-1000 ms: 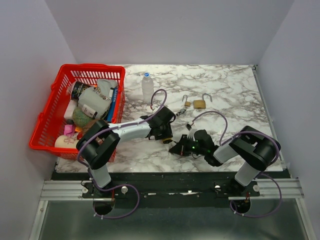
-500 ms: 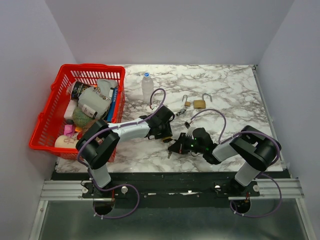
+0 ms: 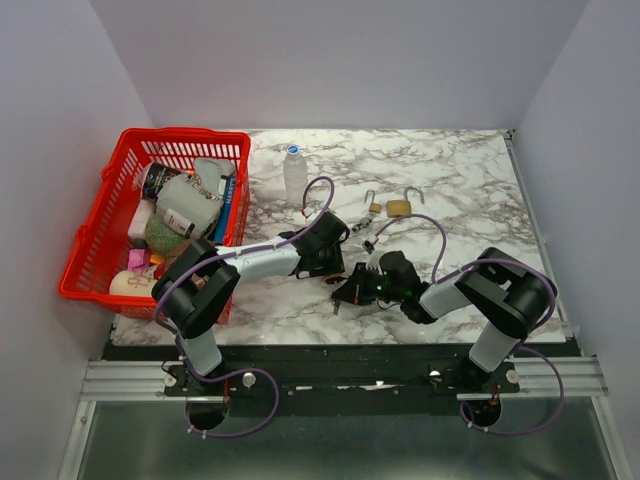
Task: Unlock with the key
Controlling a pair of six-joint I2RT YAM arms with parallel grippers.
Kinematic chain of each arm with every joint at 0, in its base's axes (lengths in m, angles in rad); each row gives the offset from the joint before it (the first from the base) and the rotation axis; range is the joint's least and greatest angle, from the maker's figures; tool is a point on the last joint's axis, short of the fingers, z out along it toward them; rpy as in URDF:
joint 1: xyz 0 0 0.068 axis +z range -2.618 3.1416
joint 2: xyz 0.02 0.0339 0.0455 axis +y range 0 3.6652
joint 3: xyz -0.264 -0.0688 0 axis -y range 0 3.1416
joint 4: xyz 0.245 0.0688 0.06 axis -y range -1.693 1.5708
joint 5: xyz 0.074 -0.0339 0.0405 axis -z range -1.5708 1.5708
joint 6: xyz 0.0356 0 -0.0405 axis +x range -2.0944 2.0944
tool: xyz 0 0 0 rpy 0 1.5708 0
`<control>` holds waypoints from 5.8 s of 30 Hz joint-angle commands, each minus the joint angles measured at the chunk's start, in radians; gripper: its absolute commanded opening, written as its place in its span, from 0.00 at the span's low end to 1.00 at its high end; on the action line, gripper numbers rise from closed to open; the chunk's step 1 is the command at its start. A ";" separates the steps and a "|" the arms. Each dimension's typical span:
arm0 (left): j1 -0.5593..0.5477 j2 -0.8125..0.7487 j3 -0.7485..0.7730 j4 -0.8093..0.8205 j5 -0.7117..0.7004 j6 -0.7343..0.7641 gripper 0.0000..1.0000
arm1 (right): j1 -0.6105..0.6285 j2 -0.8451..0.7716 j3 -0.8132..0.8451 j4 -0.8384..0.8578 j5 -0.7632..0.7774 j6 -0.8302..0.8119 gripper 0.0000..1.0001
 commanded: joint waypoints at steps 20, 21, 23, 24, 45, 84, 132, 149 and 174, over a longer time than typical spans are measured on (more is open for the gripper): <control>-0.002 0.001 -0.030 -0.048 -0.060 0.078 0.00 | -0.029 0.095 0.063 -0.029 -0.064 0.026 0.01; -0.002 -0.001 -0.030 -0.048 -0.062 0.081 0.00 | -0.031 0.097 0.064 -0.028 -0.068 0.028 0.01; -0.002 -0.006 -0.033 -0.046 -0.067 0.086 0.00 | -0.037 0.100 0.064 -0.026 -0.073 0.034 0.01; -0.002 -0.007 -0.035 -0.046 -0.068 0.086 0.00 | -0.040 0.105 0.064 -0.026 -0.074 0.035 0.01; -0.008 -0.032 -0.030 -0.048 -0.111 0.126 0.00 | -0.067 0.180 0.101 -0.023 -0.146 0.069 0.01; -0.013 -0.010 0.057 -0.158 -0.264 0.112 0.14 | -0.086 -0.162 -0.060 -0.167 -0.031 -0.017 0.01; -0.027 -0.625 -0.260 0.702 0.742 0.233 0.70 | -0.126 -1.020 -0.003 -0.288 -0.387 -0.127 0.01; -0.040 -0.627 -0.288 0.747 0.688 0.193 0.23 | -0.126 -1.055 -0.007 -0.377 -0.343 -0.158 0.01; -0.040 -0.657 -0.283 0.678 0.642 0.235 0.00 | -0.123 -1.060 -0.003 -0.373 -0.315 -0.159 0.50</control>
